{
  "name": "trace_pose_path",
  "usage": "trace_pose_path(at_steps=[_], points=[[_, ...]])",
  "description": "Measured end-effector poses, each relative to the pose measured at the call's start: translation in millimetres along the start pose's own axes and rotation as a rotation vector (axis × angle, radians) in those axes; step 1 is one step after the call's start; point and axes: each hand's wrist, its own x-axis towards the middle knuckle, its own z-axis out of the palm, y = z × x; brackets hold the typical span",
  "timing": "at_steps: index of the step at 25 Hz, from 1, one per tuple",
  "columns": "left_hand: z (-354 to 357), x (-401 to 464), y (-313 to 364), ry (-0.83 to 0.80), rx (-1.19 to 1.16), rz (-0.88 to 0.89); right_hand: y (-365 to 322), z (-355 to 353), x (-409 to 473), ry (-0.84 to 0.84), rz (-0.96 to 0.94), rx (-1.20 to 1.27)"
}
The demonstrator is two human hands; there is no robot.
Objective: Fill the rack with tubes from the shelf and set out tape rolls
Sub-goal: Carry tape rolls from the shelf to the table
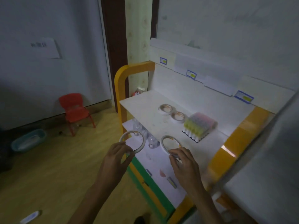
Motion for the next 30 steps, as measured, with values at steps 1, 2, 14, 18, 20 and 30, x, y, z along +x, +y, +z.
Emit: trace_pose_path(at_steps=[1, 2, 14, 18, 20, 30], points=[[8, 12, -15, -0.004, 0.0, -0.003, 6, 11, 14, 0.006, 0.013, 0.007], [16, 25, -30, -0.006, 0.0, -0.001, 11, 21, 28, 0.015, 0.022, 0.012], [144, 209, -133, -0.207, -0.115, 0.12, 89, 83, 180, 0.153, 0.182, -0.043], [192, 252, -154, -0.263, -0.186, 0.168, 115, 94, 200, 0.226, 0.254, -0.168], [215, 271, -165, -0.317, -0.234, 0.197, 128, 100, 208, 0.262, 0.291, -0.245], [305, 318, -194, -0.542, -0.432, 0.43, 136, 144, 224, 0.371, 0.446, -0.59]])
